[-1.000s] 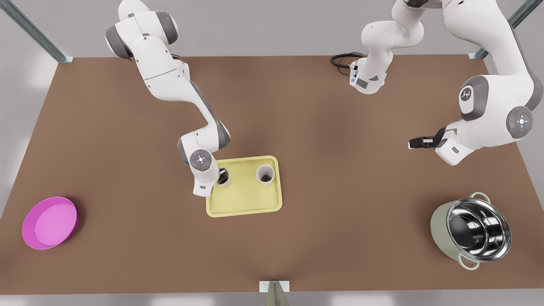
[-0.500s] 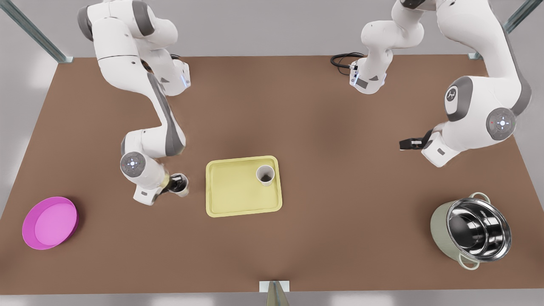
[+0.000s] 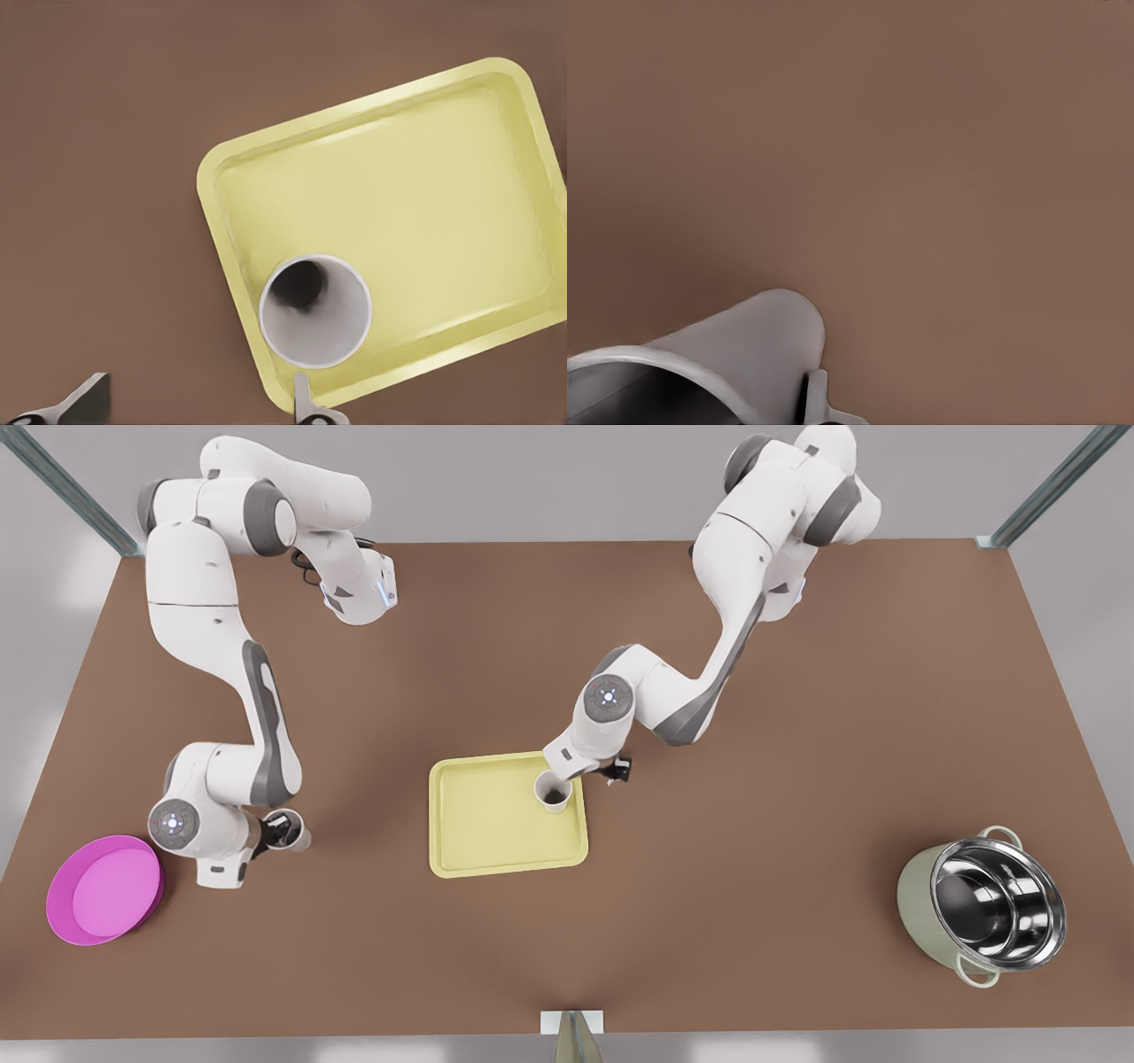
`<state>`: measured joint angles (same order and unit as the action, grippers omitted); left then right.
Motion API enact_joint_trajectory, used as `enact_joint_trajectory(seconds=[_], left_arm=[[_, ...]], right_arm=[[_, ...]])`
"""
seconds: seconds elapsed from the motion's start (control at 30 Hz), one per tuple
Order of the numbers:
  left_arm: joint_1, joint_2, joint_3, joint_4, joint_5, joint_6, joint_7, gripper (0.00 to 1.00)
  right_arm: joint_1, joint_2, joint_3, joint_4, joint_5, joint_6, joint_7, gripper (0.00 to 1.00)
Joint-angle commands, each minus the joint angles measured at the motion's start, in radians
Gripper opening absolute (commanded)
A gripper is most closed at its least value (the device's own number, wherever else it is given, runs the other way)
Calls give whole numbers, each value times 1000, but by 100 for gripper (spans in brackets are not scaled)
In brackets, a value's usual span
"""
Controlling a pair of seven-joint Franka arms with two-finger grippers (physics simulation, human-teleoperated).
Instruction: Use the left arm to pick up the white IKEA cup from the tray and place it on the middle-left position; use the right arm to pick up the white IKEA cup from the tray and place it on the middle-right position
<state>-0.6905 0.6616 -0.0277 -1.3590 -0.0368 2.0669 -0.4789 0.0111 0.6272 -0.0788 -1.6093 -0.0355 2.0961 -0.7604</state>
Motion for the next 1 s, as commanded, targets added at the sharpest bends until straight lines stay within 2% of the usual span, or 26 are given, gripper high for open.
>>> enact_joint_trajectory(seconds=[0.0,0.1,0.13,0.17,0.3,0.33,0.37,0.4,0.43,0.47,0.5,0.57,0.63,0.67,0.73,0.77,0.83,0.9,0.97], left_arm=[[-4,24,0,21,17,114,-442,100],[-15,59,0,12,43,116,-442,100],[-17,90,-1,9,41,143,-445,100],[-18,105,-1,8,41,159,-446,100],[-66,156,0,-11,51,202,-451,100],[-67,167,0,-11,66,202,-452,100],[-66,177,0,-9,67,209,-451,100],[-66,185,0,-9,67,219,-451,100],[-66,185,0,-9,66,219,-451,100],[-66,184,0,-9,64,219,-454,95],[-66,184,0,-9,60,217,-454,80],[-64,179,2,-8,61,211,-454,75],[-64,179,2,-8,61,210,-454,46],[-64,179,2,-8,61,208,-454,39],[-66,177,2,-8,60,208,-461,37],[-66,177,2,-8,60,206,-463,26],[-66,173,6,-8,61,203,-465,26],[-64,170,9,0,60,176,-468,12],[-61,154,15,5,60,147,-468,9]], right_arm=[[-3,6,1,2,-1,24,-413,22],[-5,12,1,2,-1,24,-412,24],[-5,12,1,2,0,24,-410,32],[-5,12,1,2,0,24,-410,34],[-5,20,1,2,-1,25,-410,36],[-5,20,1,2,-1,24,-407,59],[-5,20,1,2,-1,24,-407,87],[-10,19,4,17,-3,22,-437,100],[-10,19,2,26,0,16,-448,100],[-10,16,2,26,2,13,-448,100],[-10,8,2,26,2,2,-447,100],[-10,-20,2,26,25,-77,-447,100],[-10,-115,-1,28,34,-237,-432,100],[-10,-162,-2,64,28,-313,-375,100],[-10,-185,-3,261,28,-611,-154,100],[-10,-187,-16,315,26,-689,30,100],[-13,-233,-35,342,20,-696,349,100],[-8,-354,-24,319,29,-723,533,100],[0,-446,-15,223,25,-688,671,100]])
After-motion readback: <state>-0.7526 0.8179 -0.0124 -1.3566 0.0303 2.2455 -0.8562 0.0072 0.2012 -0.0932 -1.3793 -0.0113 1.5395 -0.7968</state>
